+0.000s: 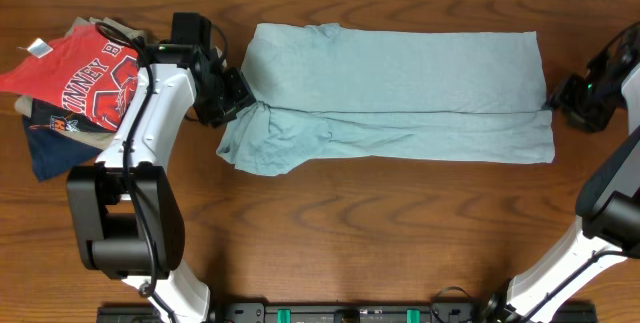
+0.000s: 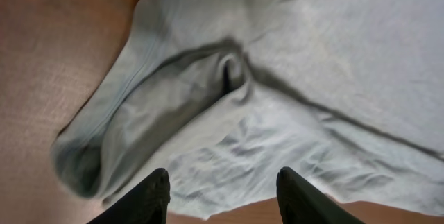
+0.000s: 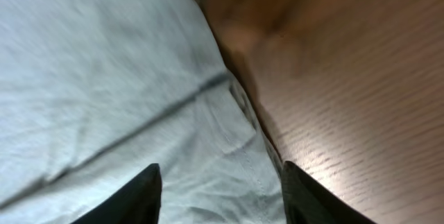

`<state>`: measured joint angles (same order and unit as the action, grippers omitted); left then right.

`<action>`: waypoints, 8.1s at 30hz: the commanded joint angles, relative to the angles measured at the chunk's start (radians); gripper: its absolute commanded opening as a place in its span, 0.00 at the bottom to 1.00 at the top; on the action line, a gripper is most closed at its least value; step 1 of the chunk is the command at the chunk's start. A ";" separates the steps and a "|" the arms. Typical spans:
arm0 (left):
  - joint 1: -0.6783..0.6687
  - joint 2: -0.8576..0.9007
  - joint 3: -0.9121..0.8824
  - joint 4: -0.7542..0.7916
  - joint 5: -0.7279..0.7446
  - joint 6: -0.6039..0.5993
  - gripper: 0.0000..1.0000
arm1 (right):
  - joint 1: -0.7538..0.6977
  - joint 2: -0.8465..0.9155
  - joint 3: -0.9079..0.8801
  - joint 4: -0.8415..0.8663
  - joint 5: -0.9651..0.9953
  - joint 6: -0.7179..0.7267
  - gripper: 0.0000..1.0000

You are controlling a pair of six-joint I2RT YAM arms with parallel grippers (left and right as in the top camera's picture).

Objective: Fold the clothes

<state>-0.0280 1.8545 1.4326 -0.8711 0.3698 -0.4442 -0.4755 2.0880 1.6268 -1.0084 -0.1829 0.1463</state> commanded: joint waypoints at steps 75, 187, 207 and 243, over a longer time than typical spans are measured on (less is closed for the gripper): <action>-0.083 0.014 -0.234 0.199 -0.199 0.214 0.21 | 0.009 -0.002 -0.273 0.068 0.179 -0.005 0.12; -0.155 -0.036 -0.090 0.345 -0.056 -0.111 0.59 | 0.009 -0.002 -0.273 0.055 0.179 -0.005 0.13; -0.417 0.178 -0.090 0.480 -0.056 -0.140 0.59 | 0.009 -0.002 -0.273 0.045 0.179 -0.005 0.15; -0.370 0.195 -0.070 0.806 -0.049 -0.257 0.06 | 0.009 -0.002 -0.273 0.040 0.180 -0.006 0.15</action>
<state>-0.4191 2.0361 1.3476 -0.0532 0.2996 -0.6773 -0.4751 2.0605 1.3869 -0.9600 -0.0299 0.1448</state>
